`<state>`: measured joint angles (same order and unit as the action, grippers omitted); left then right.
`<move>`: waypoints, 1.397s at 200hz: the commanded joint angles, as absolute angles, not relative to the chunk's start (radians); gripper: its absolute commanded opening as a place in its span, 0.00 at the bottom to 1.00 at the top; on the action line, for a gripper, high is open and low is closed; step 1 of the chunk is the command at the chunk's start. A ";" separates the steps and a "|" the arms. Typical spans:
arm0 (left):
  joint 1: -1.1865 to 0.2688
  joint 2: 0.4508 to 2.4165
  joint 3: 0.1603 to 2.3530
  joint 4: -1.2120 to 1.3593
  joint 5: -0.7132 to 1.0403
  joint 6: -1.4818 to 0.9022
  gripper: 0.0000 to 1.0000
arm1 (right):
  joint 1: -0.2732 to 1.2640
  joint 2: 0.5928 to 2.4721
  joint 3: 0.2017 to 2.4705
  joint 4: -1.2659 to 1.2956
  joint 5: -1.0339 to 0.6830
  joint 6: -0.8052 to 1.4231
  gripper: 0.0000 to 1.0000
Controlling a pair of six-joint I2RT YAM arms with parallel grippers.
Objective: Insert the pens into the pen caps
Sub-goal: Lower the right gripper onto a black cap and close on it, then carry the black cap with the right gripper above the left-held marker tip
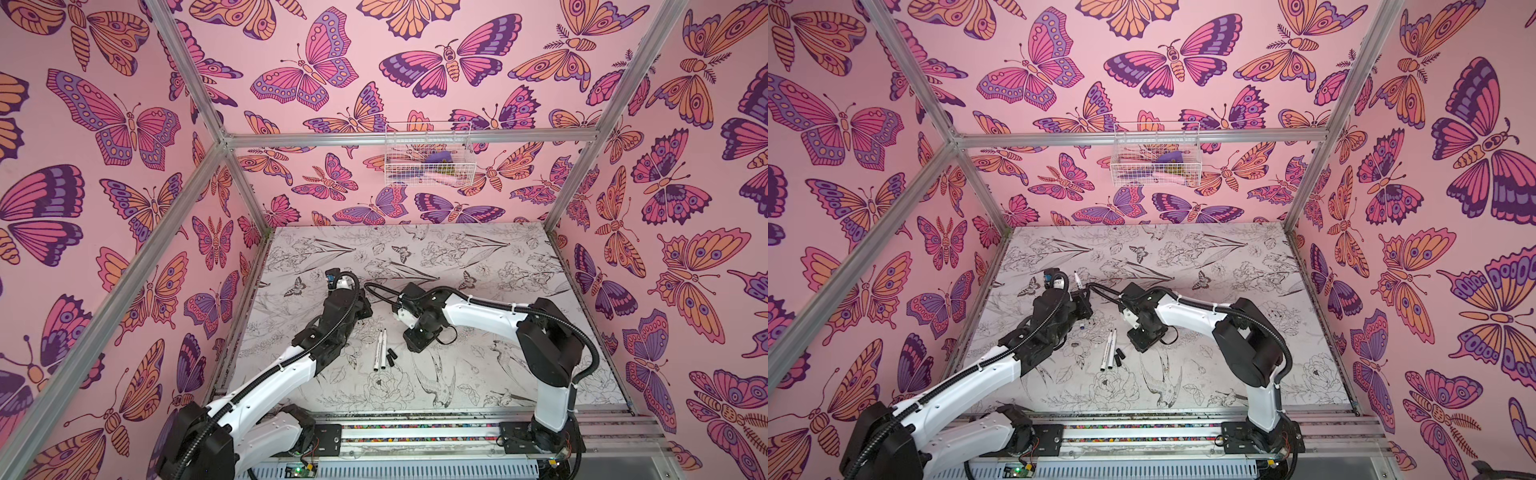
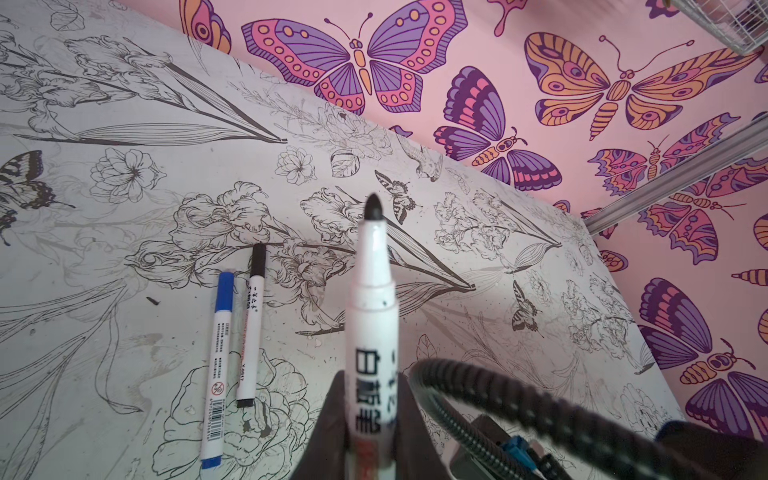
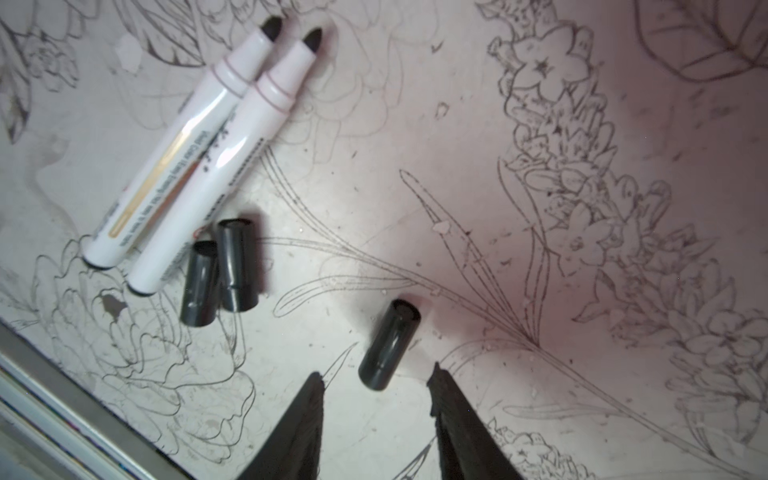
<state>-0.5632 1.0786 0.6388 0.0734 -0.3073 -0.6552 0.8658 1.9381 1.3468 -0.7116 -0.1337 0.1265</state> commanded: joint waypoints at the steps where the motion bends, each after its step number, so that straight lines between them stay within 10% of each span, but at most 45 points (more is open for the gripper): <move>1: -0.558 1.060 0.622 0.054 -0.326 -0.644 0.00 | 0.865 1.985 1.373 -0.747 -0.107 0.108 0.42; 95: -0.566 1.139 0.656 0.066 -0.249 -0.674 0.00 | 0.878 1.999 1.377 -0.718 -0.039 0.112 0.05; 174: -0.640 1.377 0.742 0.328 0.289 -0.490 0.00 | 0.451 1.502 1.274 -0.359 -0.549 0.411 0.03; 279: -0.702 1.373 0.702 0.616 0.448 -0.402 0.00 | 0.428 1.394 1.184 -0.079 -0.746 0.518 0.03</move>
<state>-0.6884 1.3956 0.7238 0.5064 0.4042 -0.4377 0.4232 1.4048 1.1893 -0.1551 -0.7006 0.4889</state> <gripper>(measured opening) 0.154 0.142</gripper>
